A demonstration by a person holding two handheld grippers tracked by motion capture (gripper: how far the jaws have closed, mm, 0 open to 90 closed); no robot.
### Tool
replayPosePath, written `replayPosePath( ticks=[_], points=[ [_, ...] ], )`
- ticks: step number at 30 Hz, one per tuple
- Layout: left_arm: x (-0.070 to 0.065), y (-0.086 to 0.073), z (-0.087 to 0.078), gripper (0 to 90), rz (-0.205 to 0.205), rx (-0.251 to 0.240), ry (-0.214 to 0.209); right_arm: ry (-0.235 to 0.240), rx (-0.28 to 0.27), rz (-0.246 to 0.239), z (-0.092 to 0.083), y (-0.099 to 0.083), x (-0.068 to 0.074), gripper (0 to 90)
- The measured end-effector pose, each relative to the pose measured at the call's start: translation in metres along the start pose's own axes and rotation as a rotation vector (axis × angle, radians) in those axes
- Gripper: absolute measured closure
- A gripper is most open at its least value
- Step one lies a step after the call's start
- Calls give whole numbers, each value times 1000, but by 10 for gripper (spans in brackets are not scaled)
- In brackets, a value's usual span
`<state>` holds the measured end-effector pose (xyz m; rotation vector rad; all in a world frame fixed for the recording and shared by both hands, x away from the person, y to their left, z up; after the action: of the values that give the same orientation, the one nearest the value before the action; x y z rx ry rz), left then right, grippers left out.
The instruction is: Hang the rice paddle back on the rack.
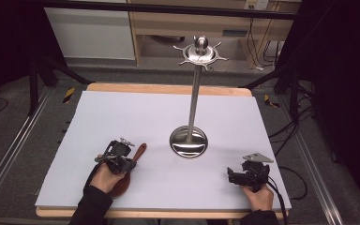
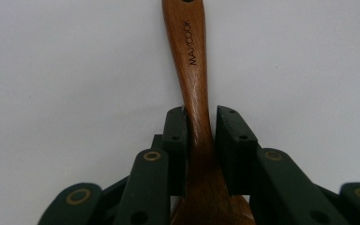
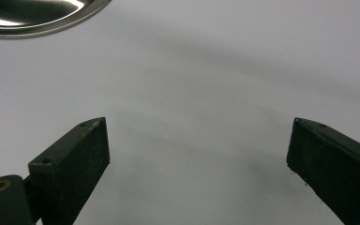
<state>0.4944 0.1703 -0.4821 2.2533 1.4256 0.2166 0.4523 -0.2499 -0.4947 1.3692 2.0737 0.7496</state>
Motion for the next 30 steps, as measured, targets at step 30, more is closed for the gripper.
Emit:
replayPosePath(
  ticks=[30],
  points=[
    [5,1,-9,771,62,6,-37,12,5,8,1,0,-1,64]
  ],
)
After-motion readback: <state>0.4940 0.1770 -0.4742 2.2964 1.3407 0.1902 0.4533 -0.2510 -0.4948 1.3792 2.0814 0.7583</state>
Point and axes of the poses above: each handheld gripper's, and its own axes: z roughly forward along the jaws, y roughly out of its top, x roughly to its left, the point moved 3 cm from there along z, roughly forward along the jaws, and after that the axes turned 7 degrees about -z, right-handed, at the moved point
